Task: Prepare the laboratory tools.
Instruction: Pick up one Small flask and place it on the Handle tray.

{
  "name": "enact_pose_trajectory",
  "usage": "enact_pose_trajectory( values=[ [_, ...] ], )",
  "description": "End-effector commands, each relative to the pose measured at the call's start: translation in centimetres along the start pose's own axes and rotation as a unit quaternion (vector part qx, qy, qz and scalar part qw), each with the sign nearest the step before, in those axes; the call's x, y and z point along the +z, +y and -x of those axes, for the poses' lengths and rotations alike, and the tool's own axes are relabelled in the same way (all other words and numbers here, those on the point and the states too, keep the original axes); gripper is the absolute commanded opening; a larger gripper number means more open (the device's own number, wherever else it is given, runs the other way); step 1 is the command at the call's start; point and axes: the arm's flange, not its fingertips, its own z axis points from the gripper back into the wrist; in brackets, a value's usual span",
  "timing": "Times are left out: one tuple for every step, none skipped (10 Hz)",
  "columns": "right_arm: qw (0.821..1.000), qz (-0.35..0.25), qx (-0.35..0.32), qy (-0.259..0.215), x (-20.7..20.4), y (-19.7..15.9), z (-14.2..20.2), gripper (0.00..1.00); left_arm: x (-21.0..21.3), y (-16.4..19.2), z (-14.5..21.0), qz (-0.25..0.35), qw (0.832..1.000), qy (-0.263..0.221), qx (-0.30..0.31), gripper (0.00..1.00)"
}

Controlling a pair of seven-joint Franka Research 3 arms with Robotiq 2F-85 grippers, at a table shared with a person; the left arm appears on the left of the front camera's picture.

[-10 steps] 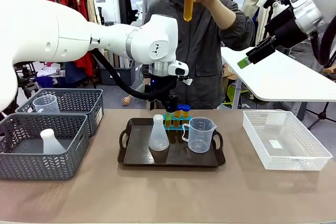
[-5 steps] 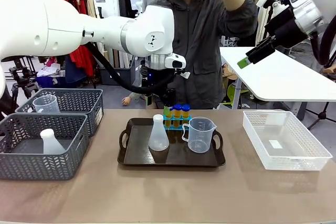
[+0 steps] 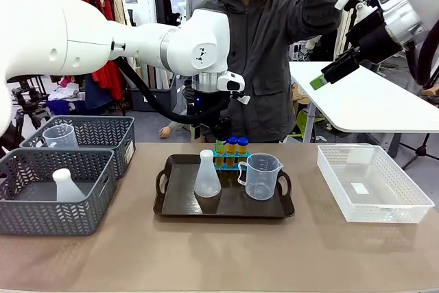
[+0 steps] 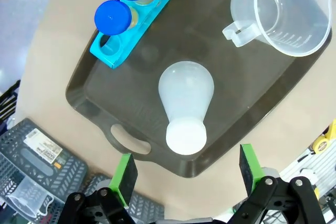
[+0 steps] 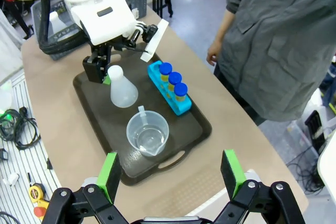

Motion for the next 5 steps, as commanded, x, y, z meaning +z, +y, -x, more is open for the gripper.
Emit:
enact_pose_trajectory(
  values=[
    [1.000, -0.009, -0.006, -0.015, 0.0, -0.1, -0.2, 1.00, 2.2, 0.1, 2.3, 0.005, 1.000, -0.009, -0.026, 1.00],
    [1.000, -0.009, -0.006, -0.015, 0.0, -0.1, -0.2, 1.00, 3.7, 0.4, 3.6, 0.008, 0.999, -0.025, -0.026, 1.00],
    [1.000, -0.009, -0.006, -0.015, 0.0, -0.1, -0.2, 1.00, 5.2, 0.8, 5.0, 0.015, 0.999, -0.040, -0.025, 1.00],
    [1.000, -0.009, -0.006, -0.015, 0.0, -0.1, -0.2, 1.00, 7.1, 0.8, 6.5, 0.010, 0.998, -0.058, -0.031, 1.00],
    [1.000, -0.009, -0.006, -0.015, 0.0, -0.1, -0.2, 1.00, 8.3, 1.3, 7.5, 0.015, 0.996, -0.073, -0.045, 1.00]
  ],
)
